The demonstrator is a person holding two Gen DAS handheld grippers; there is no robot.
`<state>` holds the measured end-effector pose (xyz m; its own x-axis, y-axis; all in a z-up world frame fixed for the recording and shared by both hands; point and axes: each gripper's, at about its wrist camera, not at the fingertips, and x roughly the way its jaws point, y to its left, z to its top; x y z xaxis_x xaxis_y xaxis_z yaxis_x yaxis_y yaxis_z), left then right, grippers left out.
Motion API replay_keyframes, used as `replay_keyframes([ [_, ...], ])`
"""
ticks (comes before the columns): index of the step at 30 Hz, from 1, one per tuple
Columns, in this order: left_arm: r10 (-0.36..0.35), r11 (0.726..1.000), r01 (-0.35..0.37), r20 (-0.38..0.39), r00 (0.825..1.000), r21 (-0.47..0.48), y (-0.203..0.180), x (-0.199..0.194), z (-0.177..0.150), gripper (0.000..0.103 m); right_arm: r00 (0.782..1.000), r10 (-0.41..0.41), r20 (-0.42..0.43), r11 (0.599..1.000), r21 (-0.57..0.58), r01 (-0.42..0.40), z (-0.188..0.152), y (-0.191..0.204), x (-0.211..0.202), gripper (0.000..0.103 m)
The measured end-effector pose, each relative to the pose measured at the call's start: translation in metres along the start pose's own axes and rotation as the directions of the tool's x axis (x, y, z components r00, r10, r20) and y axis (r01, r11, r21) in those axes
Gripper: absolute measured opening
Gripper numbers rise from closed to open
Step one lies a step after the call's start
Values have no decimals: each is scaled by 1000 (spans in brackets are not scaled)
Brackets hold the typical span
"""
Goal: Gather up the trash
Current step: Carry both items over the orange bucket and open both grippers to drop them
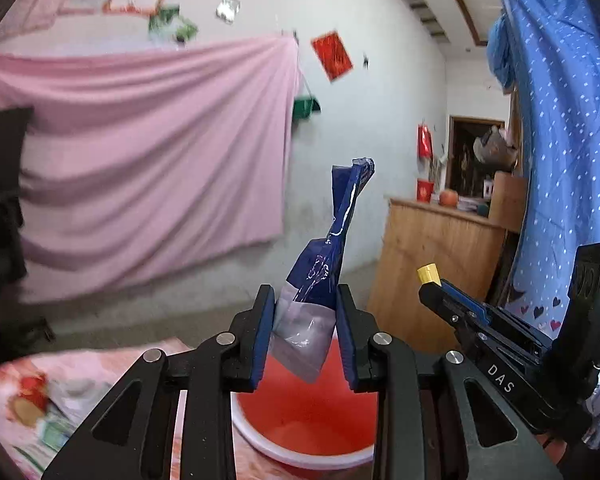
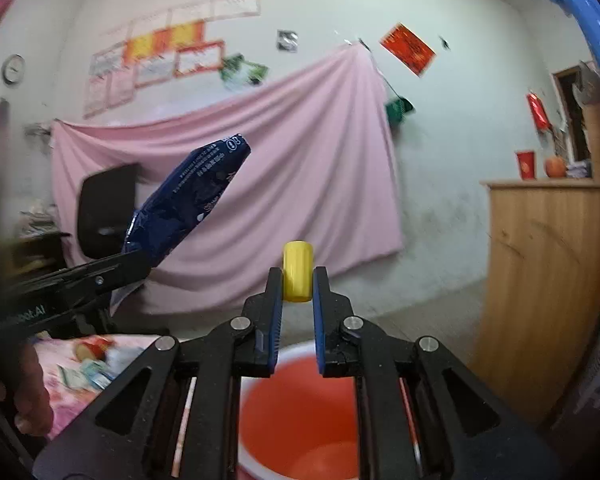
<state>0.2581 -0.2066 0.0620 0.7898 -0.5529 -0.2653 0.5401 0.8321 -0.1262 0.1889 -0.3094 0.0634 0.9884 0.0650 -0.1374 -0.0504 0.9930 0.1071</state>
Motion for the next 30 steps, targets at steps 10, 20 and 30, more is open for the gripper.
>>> replay_keyframes([
  [10,8,989,-51,-298,955,-137,10,80,-28,26,961,-51,-272,992,96,80,-39,-43,39,37],
  [20,7,979,-95,-436,900,-181,12,109,-52,26,918,-58,-393,987,115,111,-62,-58,57,38],
  [30,8,967,-122,-450,893,-226,22,99,-45,36,901,-70,-429,987,104,126,-59,-63,66,43],
])
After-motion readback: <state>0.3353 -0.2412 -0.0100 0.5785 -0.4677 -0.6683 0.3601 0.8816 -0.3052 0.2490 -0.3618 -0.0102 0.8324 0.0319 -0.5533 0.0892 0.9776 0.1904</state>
